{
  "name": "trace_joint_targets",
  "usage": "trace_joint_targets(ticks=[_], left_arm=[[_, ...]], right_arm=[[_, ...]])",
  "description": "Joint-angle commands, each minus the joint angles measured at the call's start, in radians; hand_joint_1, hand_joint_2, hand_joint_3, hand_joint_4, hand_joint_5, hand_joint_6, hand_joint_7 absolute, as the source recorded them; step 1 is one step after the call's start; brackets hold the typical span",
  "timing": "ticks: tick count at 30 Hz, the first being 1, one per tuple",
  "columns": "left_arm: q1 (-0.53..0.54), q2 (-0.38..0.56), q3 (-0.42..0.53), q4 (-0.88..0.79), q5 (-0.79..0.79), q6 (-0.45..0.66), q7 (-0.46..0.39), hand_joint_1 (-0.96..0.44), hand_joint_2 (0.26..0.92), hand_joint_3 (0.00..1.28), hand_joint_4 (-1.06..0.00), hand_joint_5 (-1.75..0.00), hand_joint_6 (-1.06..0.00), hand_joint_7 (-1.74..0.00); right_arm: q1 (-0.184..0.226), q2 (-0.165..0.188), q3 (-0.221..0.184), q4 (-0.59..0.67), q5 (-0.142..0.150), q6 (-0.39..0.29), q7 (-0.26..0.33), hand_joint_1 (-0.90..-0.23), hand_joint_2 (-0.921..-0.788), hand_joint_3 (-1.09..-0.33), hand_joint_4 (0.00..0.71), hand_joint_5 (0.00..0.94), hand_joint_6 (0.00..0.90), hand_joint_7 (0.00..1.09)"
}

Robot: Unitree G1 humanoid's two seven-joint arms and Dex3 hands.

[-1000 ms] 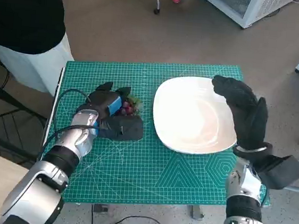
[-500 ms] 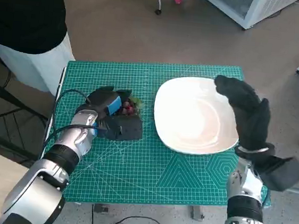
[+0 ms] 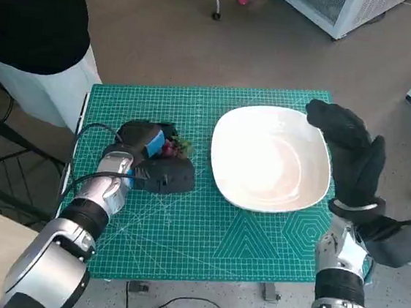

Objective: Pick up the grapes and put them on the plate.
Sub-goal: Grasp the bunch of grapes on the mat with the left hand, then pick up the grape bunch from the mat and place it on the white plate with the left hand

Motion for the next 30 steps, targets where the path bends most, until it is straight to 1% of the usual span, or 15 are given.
trace_joint_targets(ticks=[1,6,16,30], left_arm=[[0.002,-0.001,-0.013,0.021,0.005,0.004,0.001,0.00,0.921,0.10,-0.64,-1.27,-0.59,-1.14],[0.001,-0.001,-0.014,0.027,0.003,0.004,0.004,0.00,0.921,0.10,-0.64,-1.26,-0.59,-1.15],[0.003,-0.001,-0.010,0.033,-0.005,0.002,0.004,0.00,0.921,0.10,-0.65,-1.25,-0.59,-1.15],[-0.001,0.004,-0.001,0.027,-0.017,0.011,-0.013,0.00,0.921,0.11,-0.63,-1.24,-0.58,-1.20]], right_arm=[[0.027,-0.001,-0.005,0.003,0.014,0.014,0.013,-0.582,-0.921,-0.614,0.304,0.000,0.353,0.01],[0.027,-0.001,-0.006,0.004,0.019,0.013,0.016,-0.584,-0.921,-0.614,0.303,0.000,0.354,0.01],[0.030,-0.004,-0.004,-0.001,0.015,0.014,0.009,-0.584,-0.921,-0.616,0.302,0.000,0.356,0.01],[0.036,-0.002,-0.001,-0.016,0.015,0.024,0.010,-0.583,-0.921,-0.620,0.300,0.000,0.356,0.01]])
